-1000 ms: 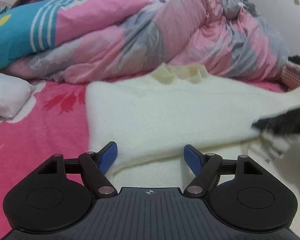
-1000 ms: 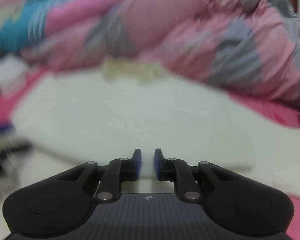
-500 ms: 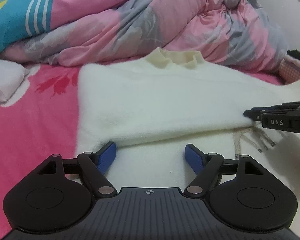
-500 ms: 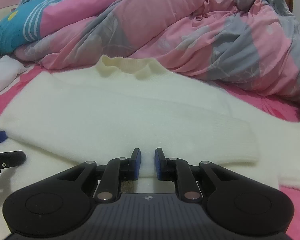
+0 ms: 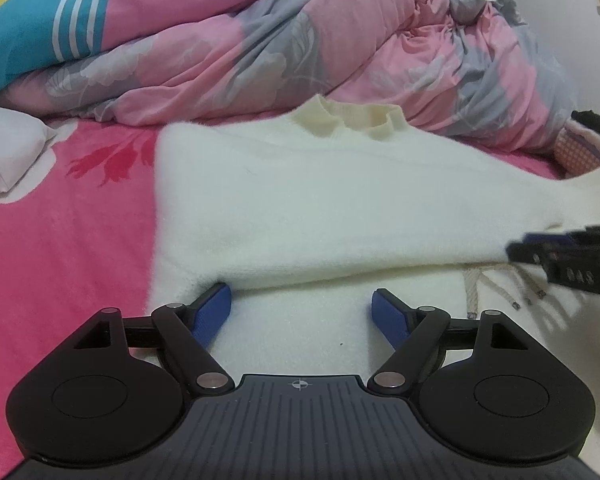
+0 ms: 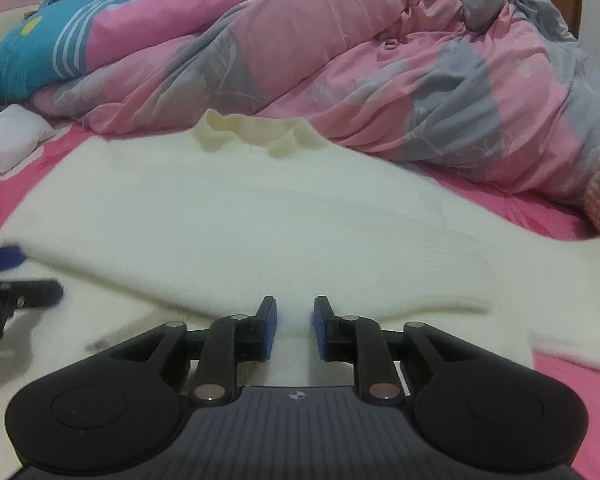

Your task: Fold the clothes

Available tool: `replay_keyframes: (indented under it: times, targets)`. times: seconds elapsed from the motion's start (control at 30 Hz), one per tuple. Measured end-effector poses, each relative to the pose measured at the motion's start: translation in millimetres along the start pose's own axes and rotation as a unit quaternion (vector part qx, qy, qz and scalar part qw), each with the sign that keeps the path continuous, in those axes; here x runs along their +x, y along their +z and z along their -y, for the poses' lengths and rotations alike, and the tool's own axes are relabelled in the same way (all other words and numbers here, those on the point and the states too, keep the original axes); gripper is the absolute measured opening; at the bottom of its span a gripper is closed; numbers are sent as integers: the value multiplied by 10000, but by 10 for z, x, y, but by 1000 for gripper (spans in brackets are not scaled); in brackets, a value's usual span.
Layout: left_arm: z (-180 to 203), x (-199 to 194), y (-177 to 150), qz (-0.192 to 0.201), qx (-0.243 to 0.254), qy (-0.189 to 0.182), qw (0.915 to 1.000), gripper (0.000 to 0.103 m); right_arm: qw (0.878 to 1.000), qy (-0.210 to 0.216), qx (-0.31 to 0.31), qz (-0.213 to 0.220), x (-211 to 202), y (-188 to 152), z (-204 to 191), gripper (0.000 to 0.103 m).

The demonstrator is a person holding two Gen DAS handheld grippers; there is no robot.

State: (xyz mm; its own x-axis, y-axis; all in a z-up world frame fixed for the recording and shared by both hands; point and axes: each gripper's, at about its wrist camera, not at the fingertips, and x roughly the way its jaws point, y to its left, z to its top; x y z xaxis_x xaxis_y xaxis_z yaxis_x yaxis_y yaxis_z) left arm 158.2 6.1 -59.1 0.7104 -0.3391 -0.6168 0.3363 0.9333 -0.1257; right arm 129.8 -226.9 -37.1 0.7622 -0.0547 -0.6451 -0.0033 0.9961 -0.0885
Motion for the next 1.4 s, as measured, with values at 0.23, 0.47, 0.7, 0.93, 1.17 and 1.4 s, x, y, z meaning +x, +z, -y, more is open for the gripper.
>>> replay_keyframes:
  times: [0.23, 0.47, 0.7, 0.93, 1.17, 1.4]
  targets:
    - [-1, 3, 0, -5, 2, 3, 10000, 80, 9996, -71, 219, 133, -231, 76, 68, 36]
    - [3, 6, 3, -17, 10, 17, 10000, 81, 9981, 147, 568, 163, 88, 239, 120, 35]
    - [1, 5, 3, -27, 7, 16, 10000, 81, 9934, -342, 1085, 145, 135, 167, 637, 31]
    - [2, 9, 4, -25, -2, 6, 10000, 81, 9912, -383, 1189, 442, 18, 266, 707, 32]
    - [-8, 9, 1, -16, -22, -19, 10000, 82, 9933, -449, 1027, 297, 302, -2, 678, 33]
    - [-8, 8, 2, -12, -31, -26, 10000, 82, 9933, -449, 1016, 330, 293, -4, 673, 33]
